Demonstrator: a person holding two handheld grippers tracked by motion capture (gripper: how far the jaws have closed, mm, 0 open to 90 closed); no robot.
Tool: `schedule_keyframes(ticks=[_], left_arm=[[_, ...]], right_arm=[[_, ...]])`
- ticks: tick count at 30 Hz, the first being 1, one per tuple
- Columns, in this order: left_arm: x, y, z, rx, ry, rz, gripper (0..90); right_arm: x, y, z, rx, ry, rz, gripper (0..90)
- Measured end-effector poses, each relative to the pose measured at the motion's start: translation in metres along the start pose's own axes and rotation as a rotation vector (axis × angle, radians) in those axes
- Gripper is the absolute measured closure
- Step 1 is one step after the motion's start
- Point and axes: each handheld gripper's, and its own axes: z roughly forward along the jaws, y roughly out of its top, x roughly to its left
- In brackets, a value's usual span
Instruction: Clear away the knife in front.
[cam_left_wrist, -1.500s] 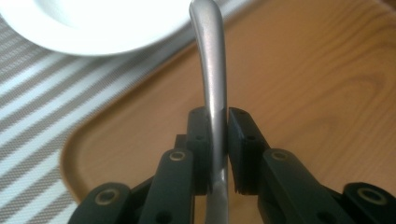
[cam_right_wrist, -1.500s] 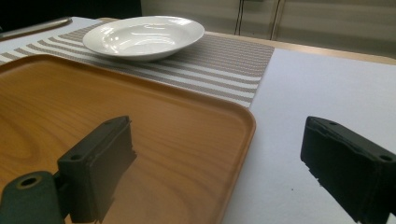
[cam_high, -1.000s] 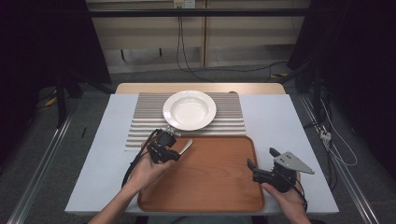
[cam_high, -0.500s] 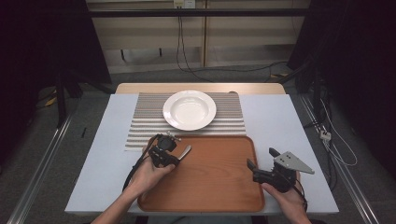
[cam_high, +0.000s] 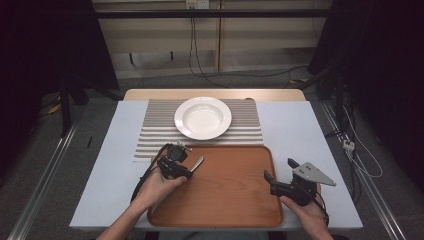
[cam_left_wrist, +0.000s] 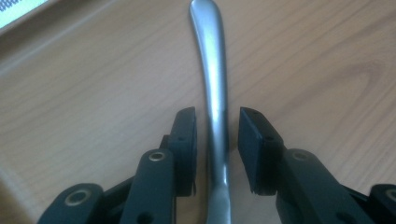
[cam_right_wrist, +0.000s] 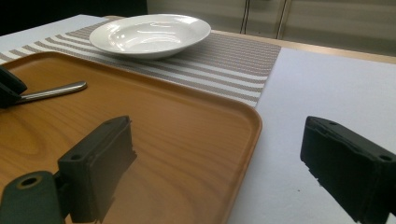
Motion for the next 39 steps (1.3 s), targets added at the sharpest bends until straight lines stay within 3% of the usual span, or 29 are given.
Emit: schedule_keyframes(ticks=[2, 3, 5, 8, 10, 14, 16, 18, 19, 21, 23, 27, 29, 32, 36, 39], left_arm=[[0.001, 0.000, -0.002, -0.024, 0.024, 0.023, 47.6], [0.001, 0.000, -0.003, -0.039, 0.029, 0.031, 47.6], [0.004, 0.001, -0.007, -0.072, 0.022, 0.025, 39.1], [0.008, 0.000, -0.013, -0.129, -0.046, 0.059, 27.5], [0.006, 0.000, -0.015, -0.169, -0.054, 0.091, 26.7], [-0.001, 0.001, -0.016, -0.211, -0.027, 0.137, 22.7], [-0.004, 0.001, -0.016, -0.223, -0.019, 0.168, 22.9], [-0.006, 0.002, -0.015, -0.222, -0.045, 0.196, 25.9], [-0.008, 0.002, -0.016, -0.223, -0.012, 0.204, 26.0], [-0.008, 0.002, -0.013, -0.228, -0.029, 0.211, 25.7], [-0.009, 0.002, -0.011, -0.228, -0.021, 0.220, 25.9], [-0.007, 0.002, -0.008, -0.232, -0.022, 0.213, 33.2], [-0.006, 0.003, -0.006, -0.224, -0.030, 0.185, 38.3], [-0.006, 0.002, -0.004, -0.213, -0.062, 0.185, 54.3], [-0.010, 0.000, 0.003, -0.170, -0.036, 0.212, 78.4], [-0.007, -0.001, 0.009, -0.139, -0.042, 0.213, 86.9]], right_arm=[[0.000, 0.000, 0.000, -0.002, 0.003, -0.002, 9.2], [0.000, 0.000, 0.000, -0.002, 0.003, -0.002, 9.2], [0.000, 0.000, 0.000, -0.001, 0.005, -0.004, 9.2], [0.000, 0.000, 0.000, -0.002, 0.005, -0.007, 9.2], [0.000, 0.000, -0.001, -0.001, 0.006, -0.005, 9.2], [0.000, 0.000, 0.000, 0.001, 0.005, -0.005, 9.2], [0.000, 0.000, 0.000, 0.003, 0.005, -0.005, 9.2], [0.000, 0.000, -0.001, 0.004, 0.004, -0.004, 9.2], [-0.001, -0.001, -0.001, 0.004, 0.004, -0.004, 9.2], [-0.001, -0.001, 0.000, 0.005, 0.003, -0.001, 9.2], [-0.001, -0.001, 0.000, 0.007, 0.002, 0.006, 9.2], [-0.002, -0.001, 0.000, 0.007, 0.001, 0.006, 9.1], [-0.002, -0.001, -0.001, 0.004, 0.002, 0.001, 9.1], [-0.003, -0.002, -0.001, 0.007, 0.004, 0.000, 9.2], [-0.003, -0.001, -0.002, 0.002, 0.000, -0.002, 9.1], [-0.002, -0.001, -0.002, 0.005, -0.002, -0.006, 9.1]])
